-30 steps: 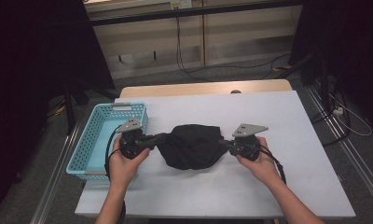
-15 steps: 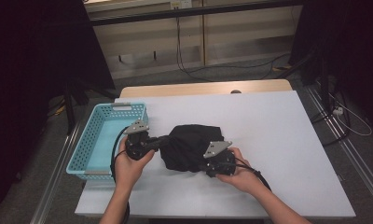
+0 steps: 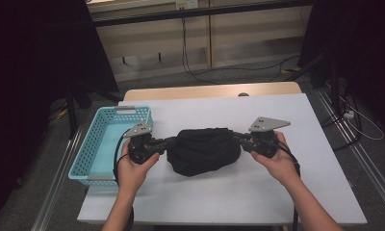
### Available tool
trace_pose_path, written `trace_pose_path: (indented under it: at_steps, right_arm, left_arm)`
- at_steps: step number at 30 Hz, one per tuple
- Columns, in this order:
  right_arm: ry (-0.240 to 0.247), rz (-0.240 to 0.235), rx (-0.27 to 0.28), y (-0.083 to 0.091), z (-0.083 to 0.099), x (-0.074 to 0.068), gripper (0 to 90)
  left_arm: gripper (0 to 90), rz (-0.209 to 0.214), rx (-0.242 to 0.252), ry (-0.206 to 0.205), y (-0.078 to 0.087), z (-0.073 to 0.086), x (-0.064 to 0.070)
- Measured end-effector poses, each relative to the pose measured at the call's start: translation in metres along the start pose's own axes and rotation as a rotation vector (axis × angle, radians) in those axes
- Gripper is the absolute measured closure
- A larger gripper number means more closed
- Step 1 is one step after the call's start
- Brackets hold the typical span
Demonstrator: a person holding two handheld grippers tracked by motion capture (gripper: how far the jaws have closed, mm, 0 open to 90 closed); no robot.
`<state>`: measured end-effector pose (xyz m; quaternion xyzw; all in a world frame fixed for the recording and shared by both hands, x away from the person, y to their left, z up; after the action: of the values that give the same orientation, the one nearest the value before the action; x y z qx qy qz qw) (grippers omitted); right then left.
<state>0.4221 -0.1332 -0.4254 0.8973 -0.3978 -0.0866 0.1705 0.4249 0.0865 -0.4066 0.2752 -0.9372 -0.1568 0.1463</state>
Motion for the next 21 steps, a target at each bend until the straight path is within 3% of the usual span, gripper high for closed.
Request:
trace_pose_path:
  at_steps: [3, 5, 11, 18, 19, 21]
  right_arm:
    - [0.0, 0.04, 0.023, 0.003, -0.002, 0.009, 85.9]
    - [-0.014, 0.04, 0.036, 0.005, -0.003, 0.011, 85.8]
    - [-0.025, 0.064, 0.021, 0.007, -0.001, 0.018, 85.9]
    - [-0.037, 0.092, 0.005, 0.01, 0.005, 0.029, 85.9]
    - [-0.044, 0.104, 0.007, 0.012, 0.005, 0.032, 85.9]
    - [-0.045, 0.146, -0.004, 0.016, 0.008, 0.042, 85.9]
  left_arm:
    - [89.3, -0.001, 0.012, 0.006, 0.001, -0.001, 0.0]
    - [89.3, -0.001, 0.009, 0.006, 0.002, -0.001, -0.001]
    - [89.2, -0.01, 0.014, -0.01, -0.001, 0.0, -0.002]
    - [88.6, -0.013, -0.013, -0.034, -0.011, 0.007, 0.0]
    - [85.2, -0.026, -0.01, -0.049, -0.012, 0.007, -0.001]
    - [67.7, -0.045, -0.008, -0.061, -0.013, 0.007, -0.003]
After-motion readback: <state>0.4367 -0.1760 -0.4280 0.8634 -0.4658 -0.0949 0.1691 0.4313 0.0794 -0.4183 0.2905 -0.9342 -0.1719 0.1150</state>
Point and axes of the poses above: each handheld gripper's, and its own axes: y roughly backward along the jaws, z roughly out of its underside, x roughly to its right, the point moved 10 cm from there along -y, roughly forward along the jaws, and after that the axes turned 4 degrees about x, right-handed, at the moved point
